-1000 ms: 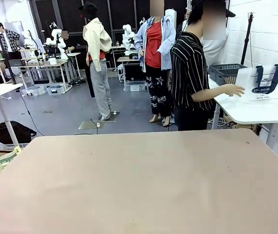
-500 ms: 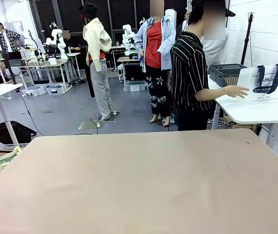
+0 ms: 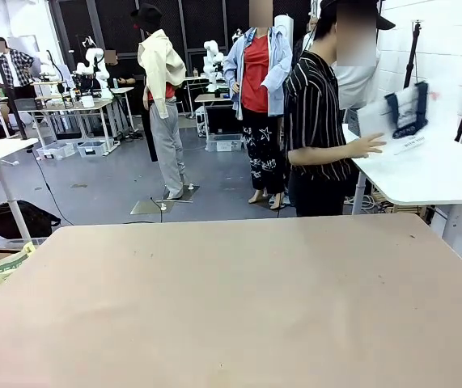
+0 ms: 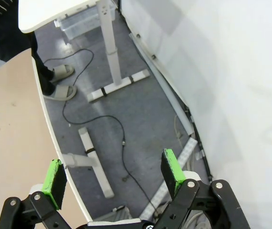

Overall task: Transfer purchased items from the store into the shopping bag.
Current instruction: Open the Reusable shopping bag in the center of the table.

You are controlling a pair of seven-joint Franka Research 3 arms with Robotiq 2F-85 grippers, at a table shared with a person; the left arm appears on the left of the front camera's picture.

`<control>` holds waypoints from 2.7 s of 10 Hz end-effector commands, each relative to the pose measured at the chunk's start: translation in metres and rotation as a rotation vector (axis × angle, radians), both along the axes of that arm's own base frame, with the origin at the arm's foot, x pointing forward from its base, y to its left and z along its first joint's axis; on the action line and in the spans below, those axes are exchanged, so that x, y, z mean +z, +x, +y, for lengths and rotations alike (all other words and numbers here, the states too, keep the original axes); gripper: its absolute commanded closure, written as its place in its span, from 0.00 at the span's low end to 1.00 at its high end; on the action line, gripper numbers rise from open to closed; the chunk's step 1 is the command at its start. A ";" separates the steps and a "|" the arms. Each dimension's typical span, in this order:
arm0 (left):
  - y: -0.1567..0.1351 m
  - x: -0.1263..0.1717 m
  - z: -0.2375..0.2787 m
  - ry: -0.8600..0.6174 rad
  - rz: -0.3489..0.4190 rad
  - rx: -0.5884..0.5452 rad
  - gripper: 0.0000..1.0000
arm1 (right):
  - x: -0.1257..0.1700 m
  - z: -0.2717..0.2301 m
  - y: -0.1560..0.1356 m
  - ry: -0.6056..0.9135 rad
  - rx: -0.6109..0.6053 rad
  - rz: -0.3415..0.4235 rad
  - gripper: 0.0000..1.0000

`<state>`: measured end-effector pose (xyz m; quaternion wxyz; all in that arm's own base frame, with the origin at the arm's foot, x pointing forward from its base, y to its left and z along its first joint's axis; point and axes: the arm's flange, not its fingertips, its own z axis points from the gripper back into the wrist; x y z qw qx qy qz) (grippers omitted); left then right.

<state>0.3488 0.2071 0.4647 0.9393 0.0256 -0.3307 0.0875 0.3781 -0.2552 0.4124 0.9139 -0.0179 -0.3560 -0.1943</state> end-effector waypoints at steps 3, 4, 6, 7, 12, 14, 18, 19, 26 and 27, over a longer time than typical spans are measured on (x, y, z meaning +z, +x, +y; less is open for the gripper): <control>-0.002 0.001 0.000 0.009 0.011 0.003 0.00 | 0.003 0.003 -0.003 -0.010 0.001 0.003 0.00; -0.002 0.001 0.000 0.009 0.011 0.003 0.00 | 0.003 0.003 -0.003 -0.010 0.001 0.003 0.00; -0.002 0.001 0.000 0.009 0.011 0.003 0.00 | 0.003 0.003 -0.003 -0.010 0.001 0.003 0.00; -0.002 0.001 0.000 0.009 0.011 0.003 0.00 | 0.003 0.003 -0.003 -0.010 0.001 0.003 0.00; -0.002 0.001 0.000 0.009 0.011 0.003 0.00 | 0.003 0.003 -0.003 -0.010 0.001 0.003 0.00; -0.002 0.001 0.000 0.009 0.011 0.003 0.00 | 0.003 0.003 -0.003 -0.010 0.001 0.003 0.00; -0.002 0.001 0.000 0.009 0.011 0.003 0.00 | 0.003 0.003 -0.003 -0.010 0.001 0.003 0.00; -0.002 0.001 0.000 0.009 0.011 0.003 0.00 | 0.003 0.003 -0.003 -0.010 0.001 0.003 0.00; -0.002 0.001 0.000 0.009 0.011 0.003 0.00 | 0.003 0.003 -0.003 -0.010 0.001 0.003 0.00; -0.002 0.001 0.000 0.009 0.011 0.003 0.00 | 0.003 0.003 -0.003 -0.010 0.001 0.003 0.00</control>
